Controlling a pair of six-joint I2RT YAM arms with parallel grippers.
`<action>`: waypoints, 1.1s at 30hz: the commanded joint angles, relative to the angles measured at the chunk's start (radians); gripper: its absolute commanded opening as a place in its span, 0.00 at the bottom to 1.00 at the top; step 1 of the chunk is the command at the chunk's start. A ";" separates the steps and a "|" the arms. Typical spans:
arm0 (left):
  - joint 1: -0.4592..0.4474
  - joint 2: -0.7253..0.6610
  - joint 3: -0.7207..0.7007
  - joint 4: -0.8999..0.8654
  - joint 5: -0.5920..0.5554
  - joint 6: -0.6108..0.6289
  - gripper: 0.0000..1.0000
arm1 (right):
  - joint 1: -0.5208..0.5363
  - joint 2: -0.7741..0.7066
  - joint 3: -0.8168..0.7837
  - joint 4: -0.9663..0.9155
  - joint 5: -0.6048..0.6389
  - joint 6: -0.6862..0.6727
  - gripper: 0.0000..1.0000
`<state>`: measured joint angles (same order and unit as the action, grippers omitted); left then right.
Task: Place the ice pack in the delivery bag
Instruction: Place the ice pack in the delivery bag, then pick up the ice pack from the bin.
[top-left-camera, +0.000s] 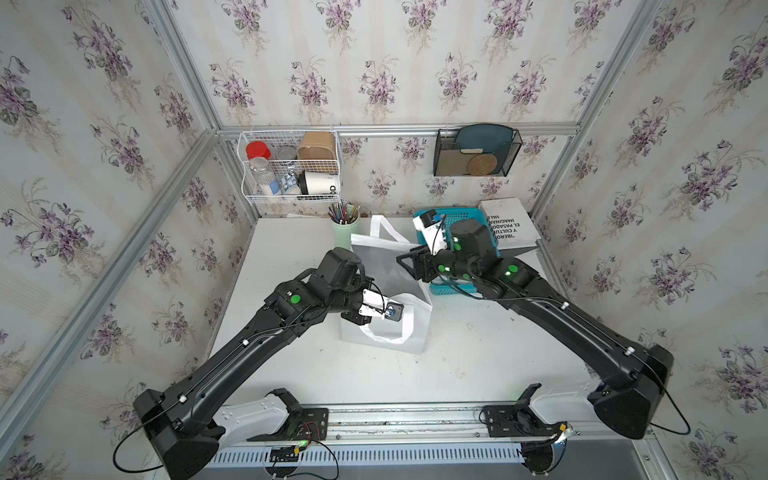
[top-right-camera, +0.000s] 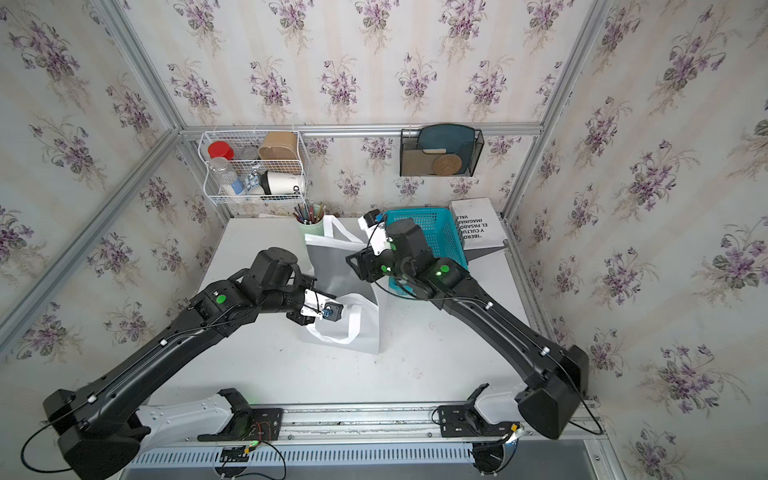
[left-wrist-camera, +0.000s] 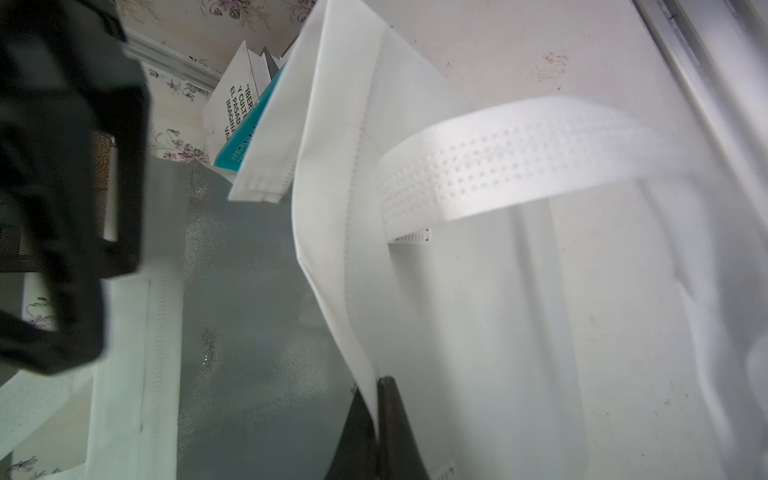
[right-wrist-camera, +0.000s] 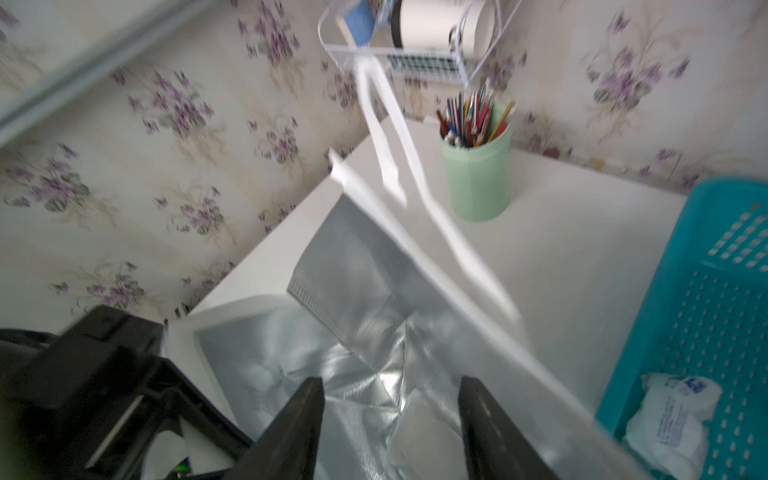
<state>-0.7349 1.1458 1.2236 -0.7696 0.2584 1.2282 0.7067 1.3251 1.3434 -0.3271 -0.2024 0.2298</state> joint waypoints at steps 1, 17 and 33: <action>0.002 -0.027 -0.022 -0.036 -0.033 -0.027 0.00 | -0.104 -0.073 -0.056 0.140 0.029 0.106 0.67; 0.002 -0.041 -0.042 -0.032 -0.012 -0.066 0.00 | -0.378 0.474 -0.012 -0.133 0.029 0.140 0.71; 0.003 -0.037 -0.052 -0.021 -0.007 -0.060 0.00 | -0.353 0.782 0.206 -0.229 0.042 0.062 0.65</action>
<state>-0.7334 1.1046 1.1683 -0.7864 0.2413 1.1702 0.3458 2.0846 1.5223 -0.5285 -0.1814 0.3103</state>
